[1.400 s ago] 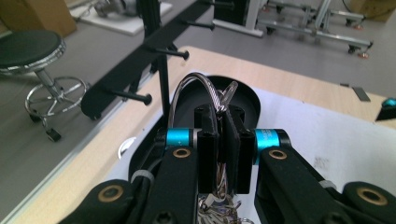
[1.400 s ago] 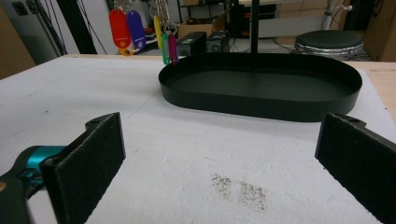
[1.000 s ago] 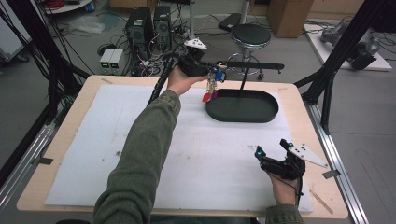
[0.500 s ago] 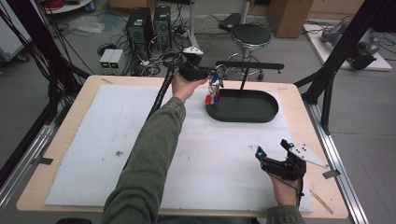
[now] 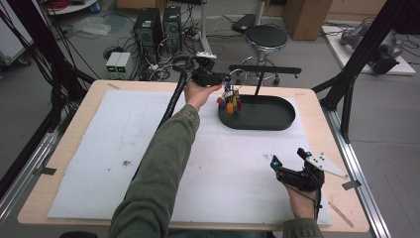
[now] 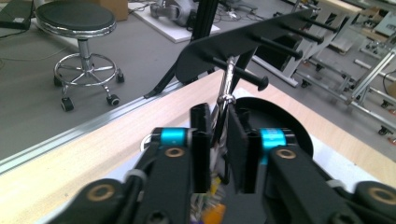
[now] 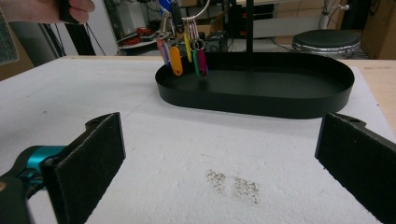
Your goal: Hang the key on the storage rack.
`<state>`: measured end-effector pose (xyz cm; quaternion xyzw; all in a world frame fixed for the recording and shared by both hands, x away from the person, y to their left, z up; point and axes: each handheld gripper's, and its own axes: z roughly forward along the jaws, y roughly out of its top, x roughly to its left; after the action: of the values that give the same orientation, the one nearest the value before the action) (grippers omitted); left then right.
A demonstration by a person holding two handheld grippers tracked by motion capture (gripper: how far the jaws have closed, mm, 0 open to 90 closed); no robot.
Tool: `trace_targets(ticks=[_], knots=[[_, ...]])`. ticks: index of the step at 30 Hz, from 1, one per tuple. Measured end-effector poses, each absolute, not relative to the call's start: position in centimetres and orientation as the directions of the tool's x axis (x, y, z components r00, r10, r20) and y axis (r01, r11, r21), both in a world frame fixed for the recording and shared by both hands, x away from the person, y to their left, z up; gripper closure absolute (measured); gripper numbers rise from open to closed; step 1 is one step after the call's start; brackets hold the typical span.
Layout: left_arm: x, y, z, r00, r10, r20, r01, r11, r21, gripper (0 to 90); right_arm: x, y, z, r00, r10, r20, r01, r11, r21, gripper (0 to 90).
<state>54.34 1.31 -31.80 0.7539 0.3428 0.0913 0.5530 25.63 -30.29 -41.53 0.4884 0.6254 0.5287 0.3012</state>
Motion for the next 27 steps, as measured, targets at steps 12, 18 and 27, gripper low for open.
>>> trace_targets(ticks=[12,18,27], knots=[[54.1,2.6,-30.7,0.737,0.599,-0.313,0.495,-0.163,0.853,45.8,25.7,-30.1,-41.5,-0.345,0.93,0.127,0.289,-0.024,0.957,0.5],[53.7,2.9,-30.0,0.745,0.59,-0.311,0.508,-0.2,0.838,16.1,25.7,-30.1,-41.5,-0.342,0.93,0.132,0.289,-0.029,0.957,0.5],[52.8,4.2,-29.7,0.73,0.618,-0.29,0.535,-0.252,0.807,1.7,25.6,-30.0,-41.4,-0.345,0.931,0.123,0.285,-0.021,0.958,0.5]])
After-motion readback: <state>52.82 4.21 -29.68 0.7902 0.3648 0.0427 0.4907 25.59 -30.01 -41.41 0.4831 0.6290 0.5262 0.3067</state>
